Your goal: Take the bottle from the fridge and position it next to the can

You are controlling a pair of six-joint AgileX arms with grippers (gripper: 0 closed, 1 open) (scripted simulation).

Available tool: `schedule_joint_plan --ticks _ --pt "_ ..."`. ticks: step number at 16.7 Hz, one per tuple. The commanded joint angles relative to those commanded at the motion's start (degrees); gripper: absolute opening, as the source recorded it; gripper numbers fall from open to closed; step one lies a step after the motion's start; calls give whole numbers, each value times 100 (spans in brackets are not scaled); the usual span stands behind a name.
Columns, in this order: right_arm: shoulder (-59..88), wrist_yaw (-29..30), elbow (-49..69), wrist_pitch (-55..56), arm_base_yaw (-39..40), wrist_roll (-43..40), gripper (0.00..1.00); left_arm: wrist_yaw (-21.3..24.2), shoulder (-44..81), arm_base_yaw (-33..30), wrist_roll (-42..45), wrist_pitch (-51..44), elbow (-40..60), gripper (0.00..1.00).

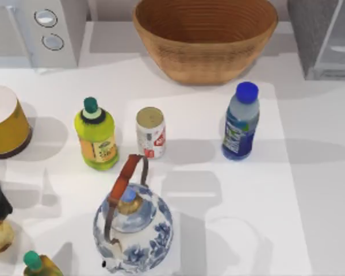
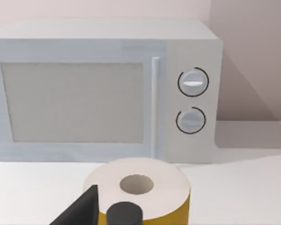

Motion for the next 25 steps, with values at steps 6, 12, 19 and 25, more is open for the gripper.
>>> schedule_joint_plan --ticks 6,12,19,25 --pt "48 461 -68 2598 1918 3380 100 0 0 0 0 0 0 100" --pt "45 801 -135 4595 3432 5554 100 0 0 0 0 0 0 100" --pt "1 835 -178 4863 3590 5803 100 0 0 0 0 0 0 100" --pt "-303 1724 -430 5410 4417 6561 100 0 0 0 0 0 0 100"
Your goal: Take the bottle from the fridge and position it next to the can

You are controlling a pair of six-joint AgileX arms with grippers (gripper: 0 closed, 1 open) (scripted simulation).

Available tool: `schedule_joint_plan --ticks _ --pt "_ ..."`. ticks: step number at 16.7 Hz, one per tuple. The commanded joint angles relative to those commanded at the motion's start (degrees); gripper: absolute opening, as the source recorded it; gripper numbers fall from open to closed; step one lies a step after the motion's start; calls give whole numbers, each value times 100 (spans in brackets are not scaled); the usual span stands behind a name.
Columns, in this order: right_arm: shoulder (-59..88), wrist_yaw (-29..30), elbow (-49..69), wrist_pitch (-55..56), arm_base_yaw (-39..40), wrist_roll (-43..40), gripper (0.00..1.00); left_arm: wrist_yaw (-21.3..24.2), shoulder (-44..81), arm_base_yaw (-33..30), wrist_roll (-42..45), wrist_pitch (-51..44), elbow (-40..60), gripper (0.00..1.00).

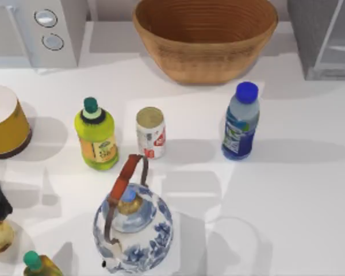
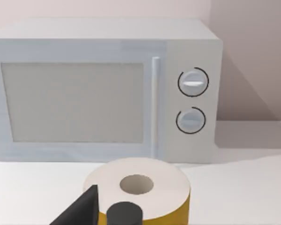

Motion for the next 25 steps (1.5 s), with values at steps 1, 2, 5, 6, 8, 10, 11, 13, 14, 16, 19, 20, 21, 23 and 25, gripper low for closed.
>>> schedule_joint_plan --ticks 1,2,5,6,8,10,11,13,14,16,19,20,21,23,25 --pt "-78 263 -83 125 267 239 100 0 0 0 0 0 0 100" --pt "-159 490 -179 247 591 454 100 0 0 0 0 0 0 100" --pt "-333 1125 -457 530 1906 997 100 0 0 0 0 0 0 100" --pt "-367 1395 -555 603 2415 1214 100 0 0 0 0 0 0 100" --pt "-431 2022 -793 774 3278 1744 100 0 0 0 0 0 0 100" --pt "-546 2639 -1065 986 3898 2268 100 0 0 0 0 0 0 100" --pt "-635 2885 -1195 1108 4119 2478 100 0 0 0 0 0 0 100" --pt "-808 3204 -1380 1327 4383 2746 100 0 0 0 0 0 0 100" --pt "-858 3270 -1420 1388 4426 2807 100 0 0 0 0 0 0 100" --pt "-869 3283 -1428 1400 4432 2819 100 0 0 0 0 0 0 100" --pt "-826 3314 -1429 1380 4342 2791 100 0 0 0 0 0 0 100" --pt "-753 3319 -1355 1364 4337 2794 100 0 0 0 0 0 0 100" --pt "-627 3325 -1221 1336 4332 2798 100 0 0 0 0 0 0 100" --pt "-268 3334 -812 1247 4327 2804 100 0 0 0 0 0 0 100" --pt "160 3338 -288 1138 4332 2806 100 0 0 0 0 0 0 100"
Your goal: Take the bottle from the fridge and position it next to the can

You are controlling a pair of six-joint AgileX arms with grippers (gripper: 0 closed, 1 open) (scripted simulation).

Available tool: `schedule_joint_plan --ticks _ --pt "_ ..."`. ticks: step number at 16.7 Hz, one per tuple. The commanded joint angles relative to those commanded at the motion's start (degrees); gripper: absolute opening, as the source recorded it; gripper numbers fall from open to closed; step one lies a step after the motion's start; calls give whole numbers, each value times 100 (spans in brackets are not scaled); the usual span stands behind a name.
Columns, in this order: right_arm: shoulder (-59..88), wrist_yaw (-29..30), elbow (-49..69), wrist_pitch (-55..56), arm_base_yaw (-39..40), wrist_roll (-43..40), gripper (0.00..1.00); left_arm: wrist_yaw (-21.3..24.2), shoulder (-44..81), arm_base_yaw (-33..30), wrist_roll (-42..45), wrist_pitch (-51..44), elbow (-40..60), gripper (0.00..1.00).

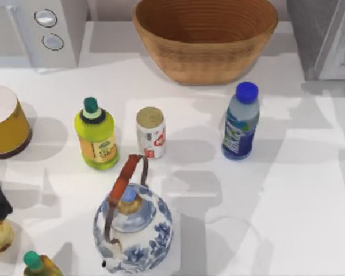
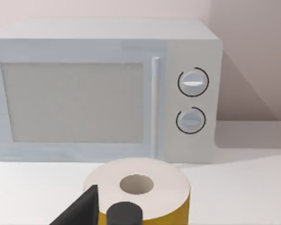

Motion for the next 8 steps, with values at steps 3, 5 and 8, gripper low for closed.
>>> schedule_joint_plan --ticks 3,5,8 --pt "611 3 804 -157 14 -2 100 0 0 0 0 0 0 100" --pt "908 7 1216 -236 19 -2 100 0 0 0 0 0 0 100" --pt "1065 12 1434 -279 19 0 100 0 0 0 0 0 0 100"
